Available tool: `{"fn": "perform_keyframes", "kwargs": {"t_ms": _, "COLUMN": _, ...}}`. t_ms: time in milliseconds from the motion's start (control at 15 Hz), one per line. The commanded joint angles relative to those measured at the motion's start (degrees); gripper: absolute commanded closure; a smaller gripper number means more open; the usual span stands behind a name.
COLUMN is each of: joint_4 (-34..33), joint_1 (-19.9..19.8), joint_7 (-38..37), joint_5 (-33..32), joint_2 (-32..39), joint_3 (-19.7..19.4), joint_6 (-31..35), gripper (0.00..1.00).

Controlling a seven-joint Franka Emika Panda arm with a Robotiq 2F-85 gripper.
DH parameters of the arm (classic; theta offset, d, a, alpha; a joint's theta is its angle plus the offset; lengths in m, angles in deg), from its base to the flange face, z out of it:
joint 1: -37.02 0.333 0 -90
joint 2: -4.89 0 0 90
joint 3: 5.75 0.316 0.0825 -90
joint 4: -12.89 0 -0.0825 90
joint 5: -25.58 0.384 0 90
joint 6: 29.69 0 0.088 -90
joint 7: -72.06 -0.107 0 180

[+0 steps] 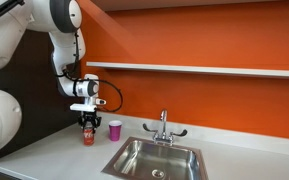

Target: Put the can in the sink

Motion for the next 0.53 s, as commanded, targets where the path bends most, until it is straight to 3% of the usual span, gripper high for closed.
{"fn": "perform_keyframes", "kwargs": {"t_ms": 0, "joint_4": 3.0, "joint_1": 1.1, "joint_7": -4.3, "joint_5": -0.7, "joint_2": -5.9, "joint_3": -1.3, "joint_6": -3.1, "gripper": 0.62}}
{"fn": "perform_keyframes", "kwargs": {"t_ms": 467, "joint_4": 7.0, "joint_1": 0.1, "joint_7": -8.5, "joint_5": -0.4, "joint_2": -12.4, "joint_3": -2.2, "joint_6": -4.9, "gripper": 0.62}}
